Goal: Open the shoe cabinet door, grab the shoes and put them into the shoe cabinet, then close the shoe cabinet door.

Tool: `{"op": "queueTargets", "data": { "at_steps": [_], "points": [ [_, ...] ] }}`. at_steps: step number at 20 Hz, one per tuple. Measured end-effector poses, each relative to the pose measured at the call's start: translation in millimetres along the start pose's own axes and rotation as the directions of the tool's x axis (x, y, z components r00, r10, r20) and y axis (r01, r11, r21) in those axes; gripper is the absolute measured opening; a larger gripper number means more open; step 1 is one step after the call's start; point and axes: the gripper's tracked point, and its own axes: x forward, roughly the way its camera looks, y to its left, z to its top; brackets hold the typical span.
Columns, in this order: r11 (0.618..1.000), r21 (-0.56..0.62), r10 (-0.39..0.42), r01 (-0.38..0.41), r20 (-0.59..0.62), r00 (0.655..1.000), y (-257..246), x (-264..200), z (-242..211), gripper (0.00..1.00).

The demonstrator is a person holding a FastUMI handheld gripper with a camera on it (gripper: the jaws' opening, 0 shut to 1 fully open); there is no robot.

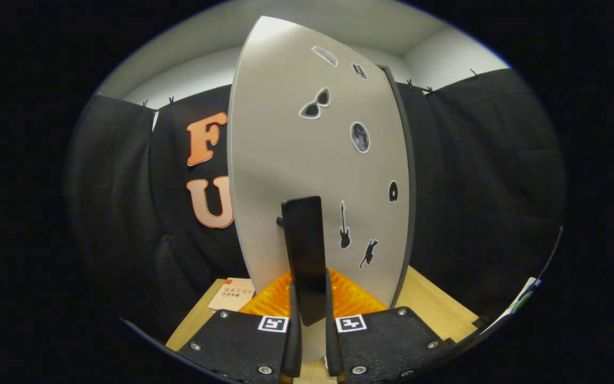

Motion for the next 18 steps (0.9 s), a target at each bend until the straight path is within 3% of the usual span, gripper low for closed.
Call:
{"op": "queueTargets", "data": {
  "at_steps": [7, 8, 17, 18],
  "points": [
    [0.996, 0.009, -0.09, 0.09, 0.006, 0.996, -41.5, -23.3, 0.5, 0.18],
    [0.994, 0.008, -0.107, 0.107, 0.009, 0.994, -50.4, -25.9, 1.8, 0.14],
    [0.972, 0.029, -0.232, 0.233, -0.018, 0.973, -158.7, -51.3, -11.6, 0.11],
    [0.969, 0.024, -0.248, 0.248, -0.011, 0.969, -172.1, -52.8, -9.9, 0.06]
  ]
}}
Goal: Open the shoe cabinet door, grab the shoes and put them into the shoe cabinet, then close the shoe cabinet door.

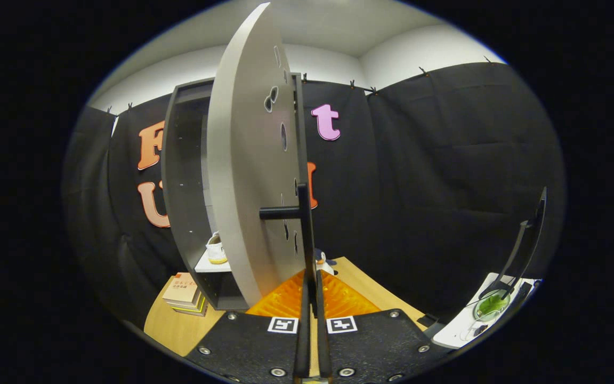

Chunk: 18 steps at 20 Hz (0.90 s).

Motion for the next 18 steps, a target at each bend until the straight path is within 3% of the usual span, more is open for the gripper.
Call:
{"op": "queueTargets", "data": {
  "at_steps": [18],
  "points": [
    [0.964, 0.003, 0.266, -0.266, -0.016, 0.964, -79.0, 30.0, 1.4, 0.05]
  ]
}}
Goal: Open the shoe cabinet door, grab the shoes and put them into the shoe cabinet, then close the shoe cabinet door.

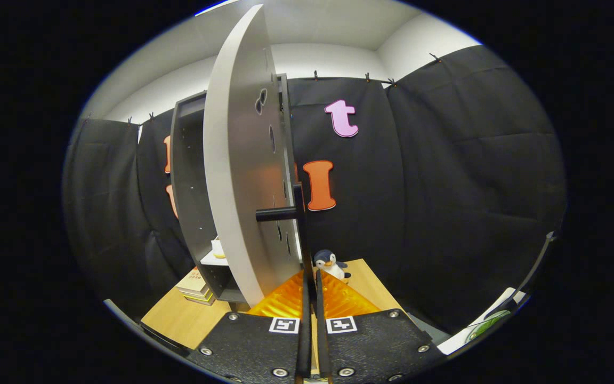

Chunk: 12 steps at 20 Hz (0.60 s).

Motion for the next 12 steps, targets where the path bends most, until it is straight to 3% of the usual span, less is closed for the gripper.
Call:
{"op": "queueTargets", "data": {
  "at_steps": [6, 12],
  "points": [
    [1.0, -0.001, 0.01, -0.01, 0.006, 1.0, -1.5, -1.1, -0.5, 0.05],
    [0.999, -0.013, -0.039, 0.038, -0.016, 0.999, -0.9, -28.1, -11.4, 0.05]
  ]
}}
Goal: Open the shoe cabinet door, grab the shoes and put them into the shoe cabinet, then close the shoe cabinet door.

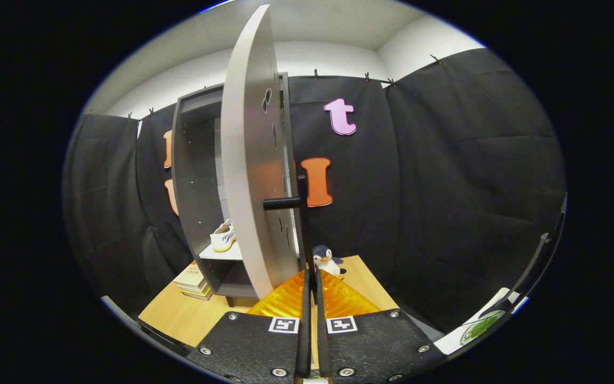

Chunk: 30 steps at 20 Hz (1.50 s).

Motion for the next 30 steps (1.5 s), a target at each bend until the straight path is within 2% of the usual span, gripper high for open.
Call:
{"op": "queueTargets", "data": {
  "at_steps": [5, 9, 18, 20, 24, 30],
  "points": [
    [1.0, 0.013, -0.027, 0.027, 0.02, 0.999, 5.4, -32.0, 3.9, 0.05],
    [1.0, -0.007, -0.023, 0.023, 0.027, 0.999, 33.6, -63.6, 3.4, 0.04],
    [0.996, -0.048, 0.071, -0.074, -0.05, 0.996, 134.5, -66.6, -33.9, 0.07],
    [0.994, -0.041, 0.1, -0.103, -0.065, 0.993, 160.1, -62.7, -43.7, 0.14],
    [0.99, -0.024, 0.135, -0.14, -0.139, 0.981, 198.3, -48.0, -86.6, 0.19],
    [0.989, 0.034, 0.145, -0.142, -0.326, 0.934, 231.8, 4.2, -197.2, 0.24]
  ]
}}
